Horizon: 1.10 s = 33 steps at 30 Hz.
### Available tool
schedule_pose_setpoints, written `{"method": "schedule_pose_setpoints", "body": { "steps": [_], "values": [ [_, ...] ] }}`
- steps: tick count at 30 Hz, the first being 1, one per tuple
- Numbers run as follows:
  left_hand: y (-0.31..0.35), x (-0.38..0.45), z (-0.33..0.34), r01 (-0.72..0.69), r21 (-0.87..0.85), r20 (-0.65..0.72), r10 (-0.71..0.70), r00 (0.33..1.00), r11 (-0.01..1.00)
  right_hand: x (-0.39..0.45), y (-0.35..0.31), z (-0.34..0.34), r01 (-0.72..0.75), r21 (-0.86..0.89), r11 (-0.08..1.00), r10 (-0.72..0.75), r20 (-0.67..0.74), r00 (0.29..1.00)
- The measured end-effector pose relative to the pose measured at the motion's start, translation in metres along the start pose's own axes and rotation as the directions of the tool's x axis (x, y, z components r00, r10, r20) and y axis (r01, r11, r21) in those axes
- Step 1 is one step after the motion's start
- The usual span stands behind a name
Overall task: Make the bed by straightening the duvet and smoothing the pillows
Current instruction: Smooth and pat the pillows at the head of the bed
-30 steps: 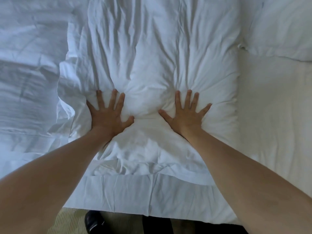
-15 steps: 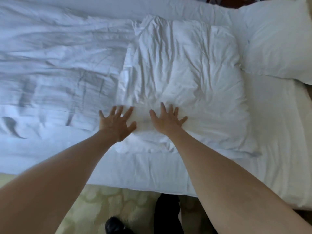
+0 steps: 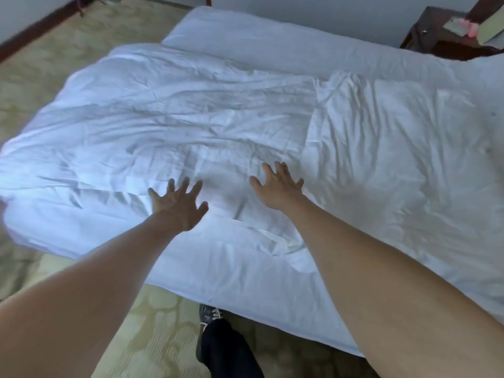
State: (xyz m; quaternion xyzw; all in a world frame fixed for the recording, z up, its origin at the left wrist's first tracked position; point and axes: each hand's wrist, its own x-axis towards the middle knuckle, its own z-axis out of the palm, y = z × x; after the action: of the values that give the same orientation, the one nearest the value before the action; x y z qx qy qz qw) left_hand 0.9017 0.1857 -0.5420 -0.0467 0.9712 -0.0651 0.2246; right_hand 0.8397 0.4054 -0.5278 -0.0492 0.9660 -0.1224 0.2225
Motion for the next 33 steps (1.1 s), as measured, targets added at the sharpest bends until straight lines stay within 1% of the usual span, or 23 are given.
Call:
{"method": "schedule_pose_setpoints", "body": {
  "steps": [2, 4, 6, 9, 11, 13, 15, 17, 19, 20, 21, 22, 23, 25, 27, 28, 29, 30, 31, 32, 33],
  "values": [
    [-0.023, 0.016, 0.001, -0.006, -0.005, -0.021, 0.006, 1.000, 1.000, 0.020, -0.030, 0.013, 0.039, 0.011, 0.999, -0.039, -0.007, 0.999],
    [-0.048, 0.034, 0.002, -0.012, -0.013, -0.014, 0.012, 1.000, 1.000, 0.041, -0.059, 0.025, 0.071, -0.012, 0.997, -0.072, -0.029, 0.997],
    [-0.074, 0.054, 0.002, 0.011, -0.039, 0.026, -0.010, 1.000, 0.999, 0.066, -0.091, 0.033, 0.103, -0.045, 0.994, -0.105, -0.047, 0.993],
    [-0.116, 0.080, 0.003, 0.025, -0.046, 0.067, -0.022, 0.998, 0.999, 0.099, -0.150, 0.048, 0.150, -0.043, 0.988, -0.153, -0.059, 0.987],
    [-0.145, 0.095, 0.005, 0.045, -0.070, 0.063, -0.040, 0.997, 0.997, 0.117, -0.192, 0.060, 0.189, -0.042, 0.981, -0.191, -0.035, 0.981],
    [-0.169, 0.102, 0.010, 0.095, -0.117, 0.050, -0.089, 0.995, 0.989, 0.130, -0.227, 0.071, 0.211, -0.030, 0.977, -0.211, -0.018, 0.977],
    [-0.191, 0.106, 0.015, 0.130, -0.143, -0.013, -0.134, 0.991, 0.981, 0.142, -0.253, 0.077, 0.220, -0.011, 0.976, -0.220, -0.067, 0.973],
    [-0.211, 0.109, 0.016, 0.154, -0.184, -0.092, -0.173, 0.981, 0.971, 0.153, -0.271, 0.080, 0.240, -0.012, 0.971, -0.239, -0.162, 0.957],
    [-0.234, 0.115, 0.017, 0.196, -0.210, -0.181, -0.235, 0.955, 0.958, 0.162, -0.289, 0.082, 0.265, -0.031, 0.964, -0.262, -0.299, 0.918],
    [-0.248, 0.119, 0.018, 0.223, -0.223, -0.213, -0.271, 0.939, 0.949, 0.167, -0.300, 0.082, 0.273, -0.031, 0.962, -0.266, -0.352, 0.897],
    [-0.263, 0.125, 0.021, 0.251, -0.248, -0.214, -0.305, 0.928, 0.936, 0.173, -0.312, 0.082, 0.273, -0.026, 0.962, -0.262, -0.375, 0.889],
    [-0.279, 0.132, 0.026, 0.270, -0.290, -0.180, -0.330, 0.927, 0.918, 0.179, -0.325, 0.084, 0.263, -0.025, 0.965, -0.253, -0.363, 0.897],
    [-0.293, 0.138, 0.032, 0.282, -0.337, -0.114, -0.336, 0.935, 0.898, 0.184, -0.337, 0.086, 0.245, -0.031, 0.969, -0.242, -0.316, 0.917],
    [-0.314, 0.145, 0.046, 0.250, -0.391, 0.001, -0.271, 0.963, 0.886, 0.189, -0.355, 0.094, 0.207, -0.059, 0.977, -0.213, -0.146, 0.966],
    [-0.325, 0.146, 0.060, 0.216, -0.391, 0.063, -0.209, 0.976, 0.894, 0.192, -0.363, 0.108, 0.168, -0.106, 0.980, -0.168, 0.009, 0.986],
    [-0.328, 0.146, 0.067, 0.243, -0.391, 0.100, -0.221, 0.970, 0.888, 0.194, -0.364, 0.114, 0.139, -0.129, 0.982, -0.132, 0.065, 0.989],
    [-0.329, 0.144, 0.075, 0.302, -0.399, 0.136, -0.270, 0.953, 0.866, 0.196, -0.365, 0.119, 0.107, -0.146, 0.983, -0.092, 0.112, 0.990],
    [-0.329, 0.143, 0.083, 0.374, -0.431, 0.160, -0.339, 0.927, 0.821, 0.199, -0.365, 0.123, 0.075, -0.155, 0.985, -0.052, 0.150, 0.987],
    [-0.328, 0.141, 0.090, 0.454, -0.501, 0.176, -0.428, 0.887, 0.736, 0.202, -0.367, 0.125, 0.048, -0.161, 0.986, -0.019, 0.180, 0.984],
    [-0.327, 0.140, 0.091, 0.520, -0.585, 0.202, -0.509, 0.837, 0.623, 0.205, -0.369, 0.128, 0.029, -0.165, 0.986, 0.005, 0.205, 0.979],
    [-0.329, 0.141, 0.091, 0.573, -0.670, 0.251, -0.583, 0.773, 0.472, 0.206, -0.372, 0.131, 0.015, -0.167, 0.986, 0.022, 0.221, 0.975]
  ]
}}
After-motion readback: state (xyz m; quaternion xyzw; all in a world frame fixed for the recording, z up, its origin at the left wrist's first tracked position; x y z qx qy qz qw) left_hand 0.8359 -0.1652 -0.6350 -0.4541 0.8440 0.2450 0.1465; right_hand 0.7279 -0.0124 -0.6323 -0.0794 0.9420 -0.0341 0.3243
